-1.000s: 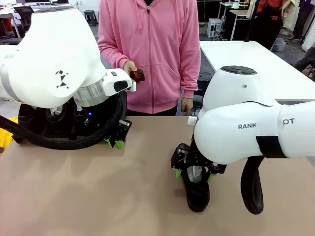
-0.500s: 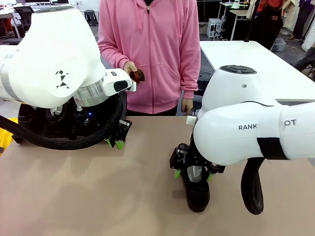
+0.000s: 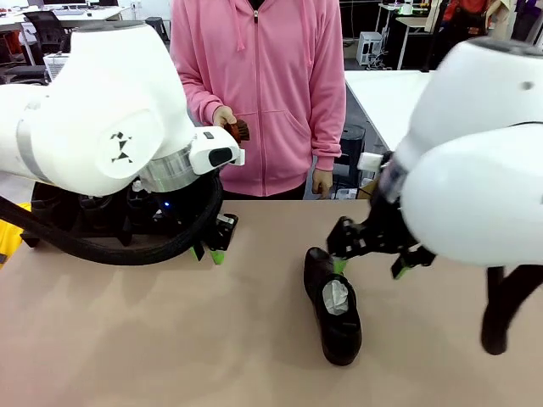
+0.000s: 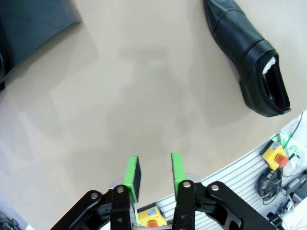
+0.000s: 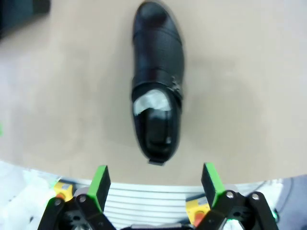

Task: Organize the shoes by placing them on the stand.
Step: Place the Shoe from the middle of the table onto the Shoes Stand.

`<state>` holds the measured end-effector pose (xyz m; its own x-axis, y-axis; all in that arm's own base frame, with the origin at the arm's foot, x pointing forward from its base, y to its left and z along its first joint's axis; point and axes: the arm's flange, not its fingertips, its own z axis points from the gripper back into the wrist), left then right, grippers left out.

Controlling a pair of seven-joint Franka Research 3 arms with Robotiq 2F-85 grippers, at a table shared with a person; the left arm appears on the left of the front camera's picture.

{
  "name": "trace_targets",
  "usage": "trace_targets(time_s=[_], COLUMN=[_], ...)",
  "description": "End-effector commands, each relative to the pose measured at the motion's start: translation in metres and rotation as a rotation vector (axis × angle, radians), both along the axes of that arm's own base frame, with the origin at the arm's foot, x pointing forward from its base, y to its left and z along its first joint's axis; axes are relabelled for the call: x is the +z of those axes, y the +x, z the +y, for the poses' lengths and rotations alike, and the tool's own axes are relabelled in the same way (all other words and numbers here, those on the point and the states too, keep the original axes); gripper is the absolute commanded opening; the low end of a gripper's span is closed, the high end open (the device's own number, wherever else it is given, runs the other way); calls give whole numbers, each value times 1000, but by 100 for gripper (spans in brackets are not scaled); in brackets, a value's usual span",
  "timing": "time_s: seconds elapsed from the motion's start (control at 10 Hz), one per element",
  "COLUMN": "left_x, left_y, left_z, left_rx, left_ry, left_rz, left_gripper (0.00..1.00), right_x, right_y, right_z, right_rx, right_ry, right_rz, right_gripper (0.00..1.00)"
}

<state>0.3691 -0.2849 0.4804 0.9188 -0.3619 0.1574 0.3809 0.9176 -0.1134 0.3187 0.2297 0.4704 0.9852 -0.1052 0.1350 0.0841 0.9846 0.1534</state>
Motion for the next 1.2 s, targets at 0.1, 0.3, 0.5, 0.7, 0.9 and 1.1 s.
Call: trace_targets(time_s=[0.1,0.3,0.5,0.7,0.9,1.1], left_x=[-1,2,-7,-5,-5,-21], left_y=[-14,-25,-31,-37,-37,-36], left_z=[-43,-73,-97,-87,-87,-110], left_rx=[32,137,114,108,108,194], left_ry=[11,39,31,21,21,-4], left_rz=[-49,-41,6,-19,-19,6], left_gripper=[100,100,100,100,100,100], right_x=[-4,3,4,0,0,3], right_y=[10,15,23,22,25,38], right_z=[-59,-94,-123,-117,-132,-169], right_rx=[-105,-194,-283,-244,-332,-462], right_ry=[-42,-49,-58,-43,-39,-71], right_rz=[-8,4,25,12,44,18], right_gripper=[100,100,100,100,100,100])
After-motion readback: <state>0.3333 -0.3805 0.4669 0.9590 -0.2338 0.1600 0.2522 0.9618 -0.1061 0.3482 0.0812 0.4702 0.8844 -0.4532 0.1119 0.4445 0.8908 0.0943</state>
